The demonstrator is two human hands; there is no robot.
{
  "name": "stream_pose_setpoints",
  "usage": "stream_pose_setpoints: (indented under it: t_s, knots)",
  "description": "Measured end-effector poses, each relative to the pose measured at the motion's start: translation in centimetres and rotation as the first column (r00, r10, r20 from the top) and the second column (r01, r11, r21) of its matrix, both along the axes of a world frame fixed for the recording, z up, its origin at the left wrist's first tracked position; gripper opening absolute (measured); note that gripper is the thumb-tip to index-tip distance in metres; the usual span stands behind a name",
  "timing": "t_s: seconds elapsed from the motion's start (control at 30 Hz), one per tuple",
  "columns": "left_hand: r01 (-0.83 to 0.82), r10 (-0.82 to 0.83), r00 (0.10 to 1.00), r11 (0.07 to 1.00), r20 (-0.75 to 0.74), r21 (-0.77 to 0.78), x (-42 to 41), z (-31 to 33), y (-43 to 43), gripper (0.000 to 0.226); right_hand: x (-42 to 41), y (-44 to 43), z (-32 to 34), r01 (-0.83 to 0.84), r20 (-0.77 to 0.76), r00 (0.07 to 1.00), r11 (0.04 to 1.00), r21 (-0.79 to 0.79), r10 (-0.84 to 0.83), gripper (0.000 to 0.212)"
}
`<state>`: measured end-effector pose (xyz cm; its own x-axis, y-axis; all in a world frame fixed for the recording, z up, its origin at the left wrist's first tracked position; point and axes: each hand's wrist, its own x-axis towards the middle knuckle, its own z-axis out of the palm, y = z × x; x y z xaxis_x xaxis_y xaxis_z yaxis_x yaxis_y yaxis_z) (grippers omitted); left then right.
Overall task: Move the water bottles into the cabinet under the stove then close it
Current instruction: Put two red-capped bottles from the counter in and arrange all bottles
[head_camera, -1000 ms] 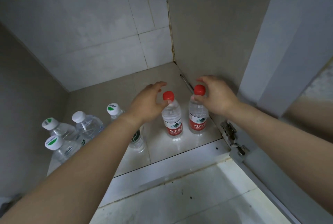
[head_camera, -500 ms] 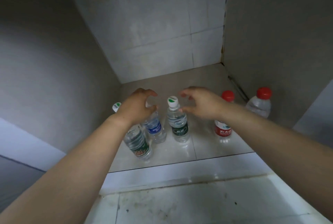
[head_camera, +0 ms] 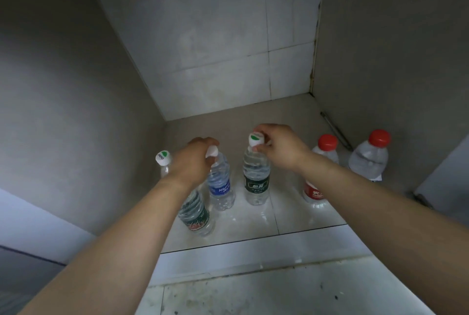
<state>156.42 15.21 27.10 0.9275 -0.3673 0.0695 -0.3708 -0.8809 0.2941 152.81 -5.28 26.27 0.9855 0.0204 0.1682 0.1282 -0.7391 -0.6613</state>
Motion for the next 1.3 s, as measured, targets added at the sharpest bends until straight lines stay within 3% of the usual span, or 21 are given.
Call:
stream_pose_setpoints:
  t_s: [0.17, 0.3, 0.43, 0.57, 0.97, 1.3]
  knots:
    - [0.03, -0.029, 0.999, 0.999, 0.034, -0.027, 0.3, 0.2, -2.7, 0.033, 0.2, -5.7, 4.2, 0.13, 0.112, 0.983, 0.981, 0.141, -0.147, 0.019]
    - [0.073, -0.069, 0.997, 0.994, 0.041, -0.085, 1.0, 0.4, -6.0, 0.033, -0.9, -11.9, 6.3, 0.187, 0.133, 0.969, 0.97, 0.156, -0.208, 0.024]
    - [0.021, -0.018, 1.0, 0.98, 0.019, -0.197, 1.3, 0.0, -9.8, 0.033, -2.0, -16.3, 4.9, 0.19, 0.059, 0.98, 0.982, 0.003, -0.19, 0.021]
    - [0.069, -0.062, 0.997, 0.979, 0.042, -0.193, 1.5, -0.5, -13.1, 0.033, -2.6, -18.1, 2.1, 0.241, -0.006, 0.97, 0.965, -0.103, -0.242, 0.016]
    - [0.281, -0.28, 0.96, 0.958, 0.021, -0.064, 2.7, -0.3, -19.6, 0.038, -2.1, -19.4, 1.1, 0.299, -0.129, 0.939, 0.943, -0.149, -0.318, 0.027]
    - [0.284, -0.286, 0.958, 0.947, 0.009, -0.15, 3.2, -0.6, -20.8, 0.036, -1.9, -19.8, 1.0, 0.359, -0.131, 0.914, 0.915, -0.184, -0.385, 0.035]
